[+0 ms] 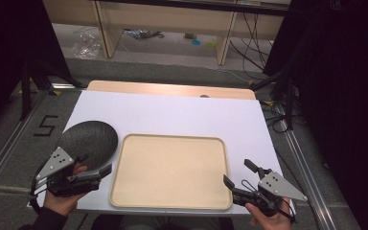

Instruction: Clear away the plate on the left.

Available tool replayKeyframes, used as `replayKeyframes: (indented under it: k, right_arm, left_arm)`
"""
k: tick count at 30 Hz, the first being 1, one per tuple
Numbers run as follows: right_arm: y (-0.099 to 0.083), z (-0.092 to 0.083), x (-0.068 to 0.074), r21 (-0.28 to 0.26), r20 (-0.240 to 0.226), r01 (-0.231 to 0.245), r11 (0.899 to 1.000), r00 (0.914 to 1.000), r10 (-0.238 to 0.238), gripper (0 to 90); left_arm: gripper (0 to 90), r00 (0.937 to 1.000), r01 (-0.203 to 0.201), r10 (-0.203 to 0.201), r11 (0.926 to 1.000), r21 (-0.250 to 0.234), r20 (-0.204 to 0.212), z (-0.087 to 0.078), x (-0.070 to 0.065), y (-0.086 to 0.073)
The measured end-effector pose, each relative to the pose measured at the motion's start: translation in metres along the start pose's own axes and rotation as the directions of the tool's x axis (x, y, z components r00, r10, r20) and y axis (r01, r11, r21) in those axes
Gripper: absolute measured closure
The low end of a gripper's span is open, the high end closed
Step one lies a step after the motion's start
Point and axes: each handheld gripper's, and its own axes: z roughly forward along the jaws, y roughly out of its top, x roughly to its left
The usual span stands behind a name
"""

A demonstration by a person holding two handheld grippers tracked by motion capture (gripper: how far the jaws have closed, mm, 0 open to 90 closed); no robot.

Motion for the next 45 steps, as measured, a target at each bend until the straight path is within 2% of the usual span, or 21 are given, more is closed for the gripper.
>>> replayKeyframes:
  k: [7,10,15,16,19,20,23,26,30,31,32,36,45]
  right_arm:
    - [0.0,0.0,0.0,0.002,0.002,0.0,1.0,1.0,0.0,17.8]
    - [0.0,0.0,0.001,0.019,0.004,0.005,1.0,1.0,-0.005,17.8]
    - [0.001,0.0,0.001,0.022,0.0,0.005,1.0,1.0,-0.005,17.8]
    - [0.0,0.001,0.001,0.023,-0.002,0.005,1.0,1.0,-0.005,17.8]
    - [0.001,0.001,0.001,0.023,-0.003,0.006,1.0,1.0,-0.006,17.8]
    - [0.001,0.001,0.001,0.022,-0.004,0.006,1.0,1.0,-0.006,17.8]
    - [0.0,0.002,0.001,0.015,-0.011,0.005,1.0,0.9999,-0.005,17.8]
    - [0.001,0.001,0.001,0.022,-0.005,0.007,1.0,1.0,-0.007,17.8]
    - [0.001,0.001,0.001,0.026,-0.007,0.008,1.0,0.9999,-0.008,17.8]
    - [0.001,0.001,0.001,0.026,-0.007,0.008,1.0,0.9999,-0.008,17.8]
    - [0.001,0.001,0.001,0.027,-0.007,0.009,1.0,0.9999,-0.009,17.8]
    - [0.001,0.001,0.001,0.028,-0.009,0.009,1.0,0.9999,-0.009,17.8]
    - [0.001,0.001,0.001,0.026,-0.015,0.011,1.0,0.9998,-0.011,17.8]
  left_arm:
    - [17.9,0.9999,-0.005,0.005,1.0,0.001,-0.011,-0.001,0.001,0.0]
    - [18.0,0.9999,0.0,0.0,1.0,0.002,-0.013,-0.001,0.002,0.0]
    - [17.9,0.9994,0.012,-0.011,0.9998,0.019,-0.033,0.0,0.005,-0.001]
    - [17.9,0.9985,0.021,-0.019,0.9991,0.036,-0.052,0.001,0.007,-0.002]
    - [17.8,0.9971,0.035,-0.032,0.9982,0.049,-0.069,0.003,0.011,-0.002]
    - [17.9,0.9954,0.062,-0.056,0.9958,0.068,-0.077,0.004,0.016,-0.003]
    - [18.0,0.9917,0.103,-0.096,0.992,0.074,-0.085,0.005,0.022,-0.004]
    - [18.1,0.9873,0.123,-0.113,0.9885,0.088,-0.112,0.006,0.027,-0.004]
    - [18.2,0.9809,0.162,-0.151,0.9827,0.089,-0.123,0.006,0.034,-0.004]
    - [18.3,0.9809,0.162,-0.151,0.9827,0.089,-0.123,0.006,0.034,-0.004]
    - [18.3,0.9772,0.18,-0.167,0.9791,0.095,-0.132,0.006,0.036,-0.005]
    - [18.3,0.9738,0.187,-0.171,0.9769,0.103,-0.15,0.004,0.045,-0.004]
    - [18.5,0.9439,0.284,-0.256,0.9522,0.114,-0.208,0.0,0.068,-0.007]
